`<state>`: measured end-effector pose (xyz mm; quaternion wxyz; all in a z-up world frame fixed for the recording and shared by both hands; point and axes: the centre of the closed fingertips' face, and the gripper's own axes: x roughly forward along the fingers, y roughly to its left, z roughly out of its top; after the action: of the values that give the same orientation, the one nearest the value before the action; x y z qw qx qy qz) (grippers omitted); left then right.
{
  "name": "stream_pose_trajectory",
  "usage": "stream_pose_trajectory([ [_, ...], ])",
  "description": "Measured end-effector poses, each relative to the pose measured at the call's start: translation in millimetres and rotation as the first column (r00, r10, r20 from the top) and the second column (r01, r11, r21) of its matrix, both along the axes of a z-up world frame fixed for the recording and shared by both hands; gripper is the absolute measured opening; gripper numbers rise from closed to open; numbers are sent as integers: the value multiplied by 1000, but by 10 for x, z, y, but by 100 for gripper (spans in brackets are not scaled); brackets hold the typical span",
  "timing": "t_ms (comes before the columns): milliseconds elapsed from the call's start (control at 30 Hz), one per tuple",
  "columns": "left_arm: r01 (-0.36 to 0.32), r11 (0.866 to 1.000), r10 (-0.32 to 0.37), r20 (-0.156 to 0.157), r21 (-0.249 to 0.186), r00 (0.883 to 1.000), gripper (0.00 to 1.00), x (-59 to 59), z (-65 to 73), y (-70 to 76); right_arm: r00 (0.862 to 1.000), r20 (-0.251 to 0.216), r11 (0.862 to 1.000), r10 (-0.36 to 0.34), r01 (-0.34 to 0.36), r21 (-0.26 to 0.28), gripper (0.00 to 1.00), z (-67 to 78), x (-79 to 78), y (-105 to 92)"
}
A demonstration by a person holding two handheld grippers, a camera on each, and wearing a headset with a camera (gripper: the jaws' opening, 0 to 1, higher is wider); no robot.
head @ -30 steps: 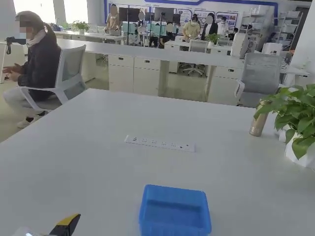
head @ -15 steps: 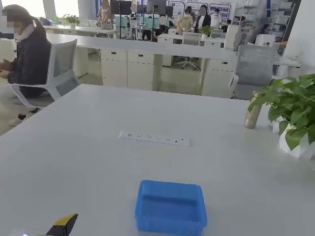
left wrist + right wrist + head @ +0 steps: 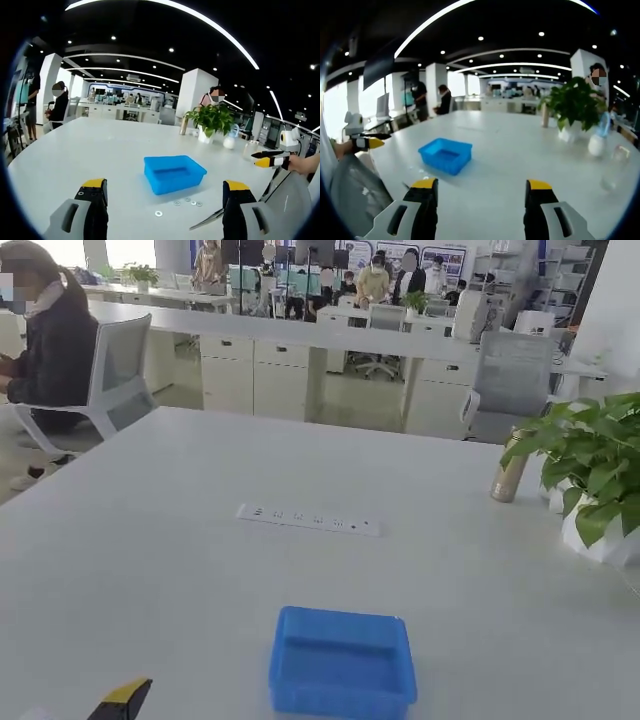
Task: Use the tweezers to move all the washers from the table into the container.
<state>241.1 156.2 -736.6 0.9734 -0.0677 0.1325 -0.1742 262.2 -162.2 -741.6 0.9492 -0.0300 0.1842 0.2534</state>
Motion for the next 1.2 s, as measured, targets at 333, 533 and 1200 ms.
stream_pose_trajectory([
  [333, 243, 959, -209, -218, 147, 953, 95, -223, -434, -260, 993, -97, 991, 70, -80, -105, 70, -150, -72, 26],
  [533, 300, 952, -275, -254, 64, 927, 78, -274, -423, -339, 980, -132, 979, 150, -166, -118, 59, -199, -142, 180],
  [1200, 649, 754, -544, -456, 103, 704, 40, -407, -785, -698, 781, -333, 768, 529, -607, -203, 20, -789, -484, 1340],
])
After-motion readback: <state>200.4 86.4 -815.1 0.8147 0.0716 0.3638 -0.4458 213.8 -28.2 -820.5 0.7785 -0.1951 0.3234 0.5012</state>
